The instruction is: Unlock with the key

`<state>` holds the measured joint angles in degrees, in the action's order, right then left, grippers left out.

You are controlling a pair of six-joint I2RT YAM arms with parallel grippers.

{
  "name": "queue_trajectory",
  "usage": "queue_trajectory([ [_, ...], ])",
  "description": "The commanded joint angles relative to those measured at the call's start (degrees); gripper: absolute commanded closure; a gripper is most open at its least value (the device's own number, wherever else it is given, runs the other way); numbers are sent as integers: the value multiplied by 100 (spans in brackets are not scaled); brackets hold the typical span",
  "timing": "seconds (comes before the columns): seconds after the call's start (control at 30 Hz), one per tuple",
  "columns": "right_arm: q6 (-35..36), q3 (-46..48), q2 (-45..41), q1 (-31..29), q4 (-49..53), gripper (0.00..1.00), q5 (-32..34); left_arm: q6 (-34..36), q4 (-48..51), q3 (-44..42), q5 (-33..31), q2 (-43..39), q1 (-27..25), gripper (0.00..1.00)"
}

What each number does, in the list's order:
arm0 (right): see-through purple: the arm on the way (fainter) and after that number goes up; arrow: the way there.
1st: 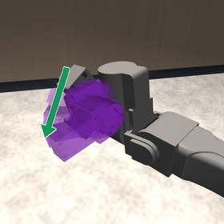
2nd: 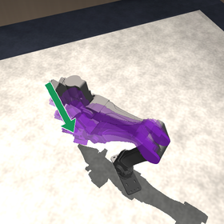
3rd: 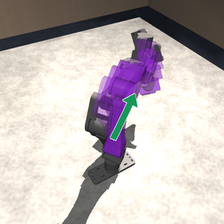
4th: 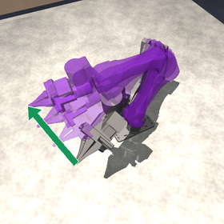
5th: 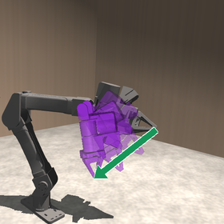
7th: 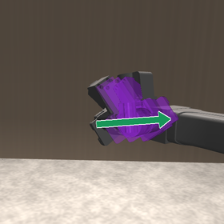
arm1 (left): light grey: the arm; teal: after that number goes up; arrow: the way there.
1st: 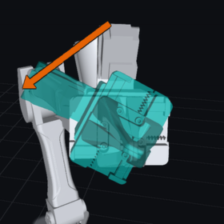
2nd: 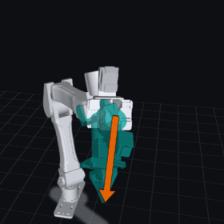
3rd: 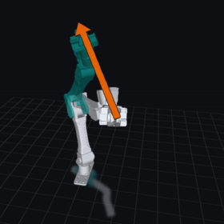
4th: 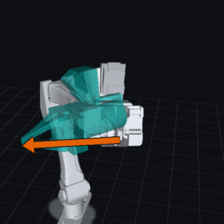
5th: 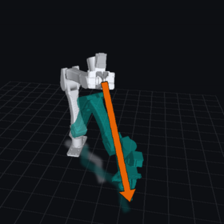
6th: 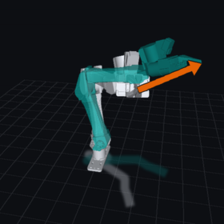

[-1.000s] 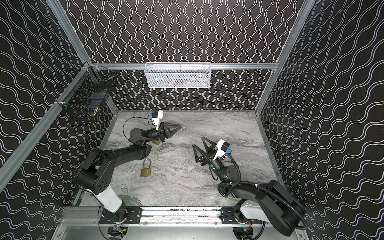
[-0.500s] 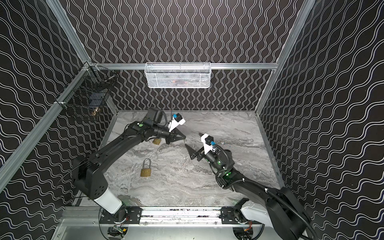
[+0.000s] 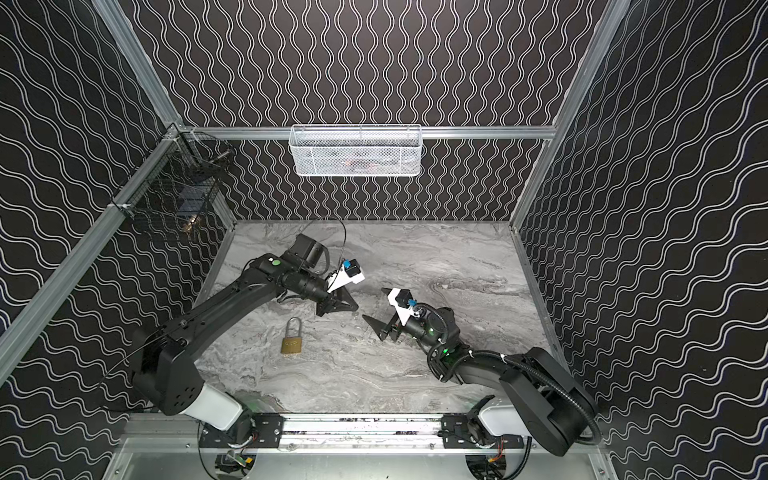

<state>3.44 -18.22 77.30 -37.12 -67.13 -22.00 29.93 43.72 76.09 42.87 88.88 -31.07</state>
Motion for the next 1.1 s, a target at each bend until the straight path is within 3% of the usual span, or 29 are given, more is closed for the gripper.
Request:
queue_trajectory([
  [0.0,-242,-7,115,-5,-591,10,-535,-14,-336,-77,163,-86,-12,100],
  [0.2,-624,-100,339,3,-907,26,-1201,-49,-462,-156,319,-226,-5,100],
  [0.3,-704,-101,354,3,-957,27,-1275,-67,-521,-177,385,-231,-5,100],
  [0.47,-951,-138,502,3,-1199,41,-1348,-115,-637,-208,553,-244,-5,100],
  [1.07,-1642,-336,1023,100,-1698,62,-1706,-170,-905,-310,819,-327,-3,100],
])
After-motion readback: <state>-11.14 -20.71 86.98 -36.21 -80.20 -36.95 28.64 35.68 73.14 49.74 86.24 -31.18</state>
